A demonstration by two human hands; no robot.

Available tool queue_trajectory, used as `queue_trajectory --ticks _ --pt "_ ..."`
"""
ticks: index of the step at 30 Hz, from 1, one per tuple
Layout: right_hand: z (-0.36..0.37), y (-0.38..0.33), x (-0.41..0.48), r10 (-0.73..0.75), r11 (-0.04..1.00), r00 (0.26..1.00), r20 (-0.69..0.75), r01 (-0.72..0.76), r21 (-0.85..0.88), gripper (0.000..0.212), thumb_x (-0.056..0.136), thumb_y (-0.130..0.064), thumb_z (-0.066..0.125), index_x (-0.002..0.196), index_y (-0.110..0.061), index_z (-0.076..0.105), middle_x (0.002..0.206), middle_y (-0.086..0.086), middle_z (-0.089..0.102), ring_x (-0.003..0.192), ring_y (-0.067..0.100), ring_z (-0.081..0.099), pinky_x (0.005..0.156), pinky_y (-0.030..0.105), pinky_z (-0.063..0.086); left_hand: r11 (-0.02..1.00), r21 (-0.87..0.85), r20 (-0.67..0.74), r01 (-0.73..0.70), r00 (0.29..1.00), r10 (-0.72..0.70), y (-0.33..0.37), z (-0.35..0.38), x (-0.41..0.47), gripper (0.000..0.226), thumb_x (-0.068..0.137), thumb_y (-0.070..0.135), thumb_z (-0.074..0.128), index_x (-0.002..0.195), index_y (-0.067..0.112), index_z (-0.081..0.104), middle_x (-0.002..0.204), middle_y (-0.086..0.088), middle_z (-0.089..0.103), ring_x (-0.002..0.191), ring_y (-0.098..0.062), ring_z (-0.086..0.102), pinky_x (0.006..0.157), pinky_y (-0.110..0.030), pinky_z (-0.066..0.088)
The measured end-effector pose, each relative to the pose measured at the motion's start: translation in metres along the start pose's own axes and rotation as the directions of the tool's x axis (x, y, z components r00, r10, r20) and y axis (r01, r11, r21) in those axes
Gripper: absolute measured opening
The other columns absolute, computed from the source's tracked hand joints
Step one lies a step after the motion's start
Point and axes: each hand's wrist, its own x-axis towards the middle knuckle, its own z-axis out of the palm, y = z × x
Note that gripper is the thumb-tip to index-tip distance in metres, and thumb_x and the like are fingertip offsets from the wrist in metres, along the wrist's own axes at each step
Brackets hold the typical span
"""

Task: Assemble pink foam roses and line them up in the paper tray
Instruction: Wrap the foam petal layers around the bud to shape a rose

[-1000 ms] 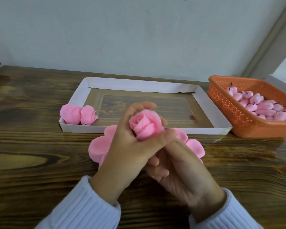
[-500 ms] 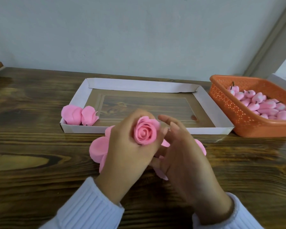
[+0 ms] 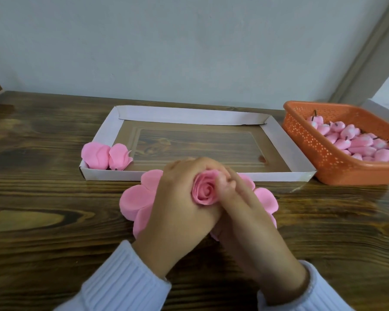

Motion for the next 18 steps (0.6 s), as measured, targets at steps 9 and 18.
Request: queue_trajectory --ticks 9,18 --pt "-0.0036 0.0020 0.0052 0.125 0.967 0.983 0.137 -0.151 0.204 0.032 0.088 -0.020 0.057 0.115 -0.007 0.065 0.102 0.018 0.062 0.084 0.021 0.061 0.073 0.031 0.049 0.778 -0.547 0.042 0.308 0.939 -0.342 0.0058 -0.0042 0.0006 0.010 0.066 0.036 0.072 0.069 0.034 0.063 0.091 0.009 0.072 0.084 -0.010 0.070 0.057 -0.021 0.052" --pt "-0.0021 0.0062 0.0051 0.081 0.978 0.989 0.126 -0.103 0.180 0.031 0.090 -0.026 0.053 0.094 0.003 0.062 0.073 0.012 0.054 0.064 0.014 0.052 0.062 0.024 0.047 0.769 -0.491 0.177 0.409 0.911 -0.371 0.0094 -0.0045 -0.0020 0.017 0.068 0.035 0.076 0.084 0.030 0.075 0.094 0.015 0.074 0.040 -0.001 0.051 0.036 -0.015 0.036"
